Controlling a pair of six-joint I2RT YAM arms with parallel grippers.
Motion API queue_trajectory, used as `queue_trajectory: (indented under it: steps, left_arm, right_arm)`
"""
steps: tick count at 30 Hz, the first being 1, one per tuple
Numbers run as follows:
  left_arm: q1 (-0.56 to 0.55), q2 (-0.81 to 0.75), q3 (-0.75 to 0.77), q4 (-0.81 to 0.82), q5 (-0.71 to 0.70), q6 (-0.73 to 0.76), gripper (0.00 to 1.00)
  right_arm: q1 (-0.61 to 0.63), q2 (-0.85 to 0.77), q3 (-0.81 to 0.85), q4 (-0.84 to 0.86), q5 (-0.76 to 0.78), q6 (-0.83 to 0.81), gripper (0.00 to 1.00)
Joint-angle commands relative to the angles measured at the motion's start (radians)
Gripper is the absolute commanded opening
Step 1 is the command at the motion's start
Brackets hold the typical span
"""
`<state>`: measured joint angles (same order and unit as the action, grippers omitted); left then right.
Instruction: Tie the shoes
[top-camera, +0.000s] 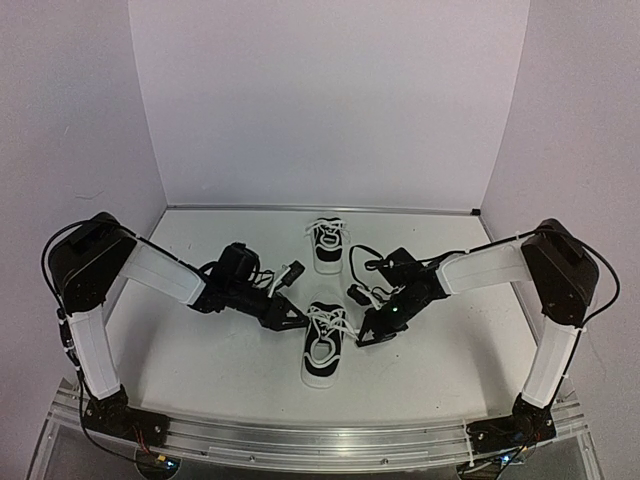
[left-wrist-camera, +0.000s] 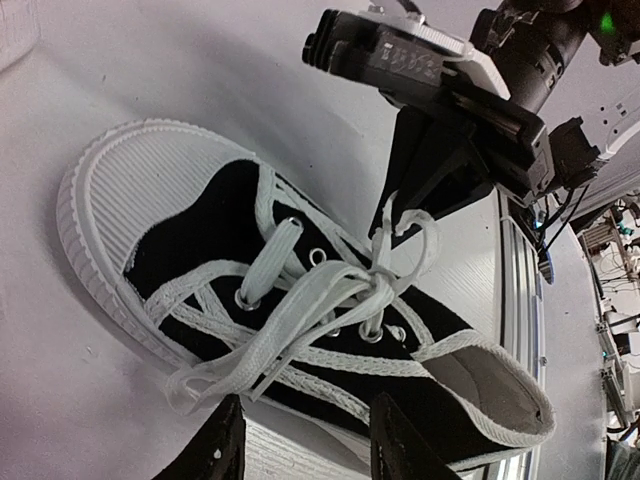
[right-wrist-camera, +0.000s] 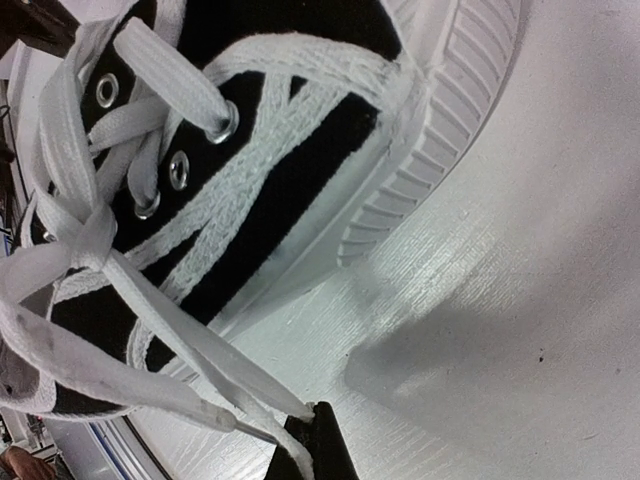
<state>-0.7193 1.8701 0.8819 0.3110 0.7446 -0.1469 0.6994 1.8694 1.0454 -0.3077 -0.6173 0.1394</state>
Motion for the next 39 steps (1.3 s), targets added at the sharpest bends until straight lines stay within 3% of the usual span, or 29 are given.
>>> queue_trajectory:
  steps: [1, 8, 20, 23, 26, 39]
  left_arm:
    - [0.0, 0.031, 0.044, 0.03, 0.038, -0.041, 0.42]
    - [0.0, 0.044, 0.056, 0.079, 0.044, -0.074, 0.43]
    - [0.0, 0.019, 0.066, 0.098, 0.068, -0.091, 0.21]
    - [0.0, 0.019, 0.064, 0.103, 0.055, -0.098, 0.25]
    - [0.0, 0.028, 0.07, 0.105, 0.027, -0.113, 0.38]
    - [0.003, 0.075, 0.107, 0.18, 0.039, -0.185, 0.47]
  right_arm:
    - [0.005, -0.029, 0.009, -0.018, 0.024, 0.0, 0.0]
    - [0.006, -0.027, 0.006, -0.018, 0.026, 0.0, 0.0]
    - [0.005, -0.019, 0.011, -0.016, 0.023, 0.0, 0.0]
    - [0.005, -0.02, 0.011, -0.017, 0.023, 0.0, 0.0]
    - [0.005, -0.02, 0.01, -0.017, 0.024, 0.002, 0.0]
    - [0.005, -0.02, 0.003, -0.016, 0.027, 0.001, 0.02]
